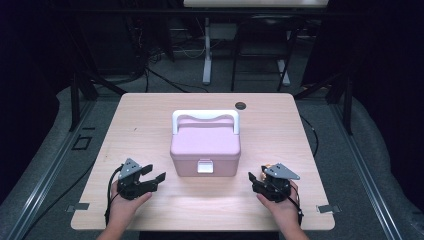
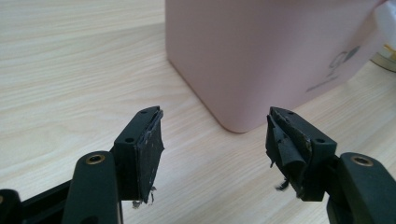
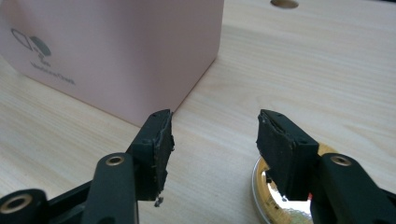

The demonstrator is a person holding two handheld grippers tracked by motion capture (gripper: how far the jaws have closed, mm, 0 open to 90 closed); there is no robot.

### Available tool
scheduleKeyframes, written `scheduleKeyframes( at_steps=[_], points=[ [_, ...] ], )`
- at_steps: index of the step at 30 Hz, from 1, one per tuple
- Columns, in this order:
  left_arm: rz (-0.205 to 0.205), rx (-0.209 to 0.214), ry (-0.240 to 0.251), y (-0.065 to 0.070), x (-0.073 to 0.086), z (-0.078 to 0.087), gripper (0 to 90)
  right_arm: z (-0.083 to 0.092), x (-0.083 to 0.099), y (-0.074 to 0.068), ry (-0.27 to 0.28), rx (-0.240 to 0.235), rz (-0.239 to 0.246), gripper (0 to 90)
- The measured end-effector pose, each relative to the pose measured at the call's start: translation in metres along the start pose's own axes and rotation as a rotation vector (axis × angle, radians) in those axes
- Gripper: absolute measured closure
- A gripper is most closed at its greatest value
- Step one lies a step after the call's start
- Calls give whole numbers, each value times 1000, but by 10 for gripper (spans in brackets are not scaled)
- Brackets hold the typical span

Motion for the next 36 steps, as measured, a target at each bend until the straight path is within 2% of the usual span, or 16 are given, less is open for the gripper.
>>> scheduleKeyframes(
  at_steps=[2, 5, 10, 12, 19, 24, 27, 30, 34, 36],
  points=[
    [-13, -3, -6, 1, 0, -1, 361, -2, 1, -1, -28, 5, 11, 448],
    [-17, -9, -12, 3, 0, -1, 363, -3, 2, -2, -34, -1, 6, 446],
    [6, 6, -16, 3, 0, 0, 390, -5, 3, -3, -48, -25, 8, 447],
    [9, -4, -16, 4, 0, 1, 408, -5, 3, -4, -55, -31, -2, 453],
    [0, -14, -15, 4, 0, 0, 437, -3, 2, -6, -44, -40, 1, 459],
    [14, -34, -28, 2, -1, 1, 464, -3, 0, -6, -40, -34, -4, 456],
    [20, -45, -19, 2, -2, 1, 469, -3, -1, -5, -39, -27, -2, 452],
    [39, -51, -3, 2, -5, 2, 478, -2, -5, -3, -32, -29, -27, 478],
    [44, -46, -5, 3, -10, 2, 468, 1, -11, -1, -40, -67, -78, 457],
    [52, -53, 5, 3, -13, 2, 469, 2, -14, 0, -36, -66, -82, 448]
  ],
)
Point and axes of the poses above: each handheld gripper's, and its own axes: z roughly backward along the jaws, x roughly out of its underside, y roughly to its right, the point moved 2 cm from there along -z, roughly forward along the jaws, and after that the axes turned 8 degrees about x, right-handed, at the moved point
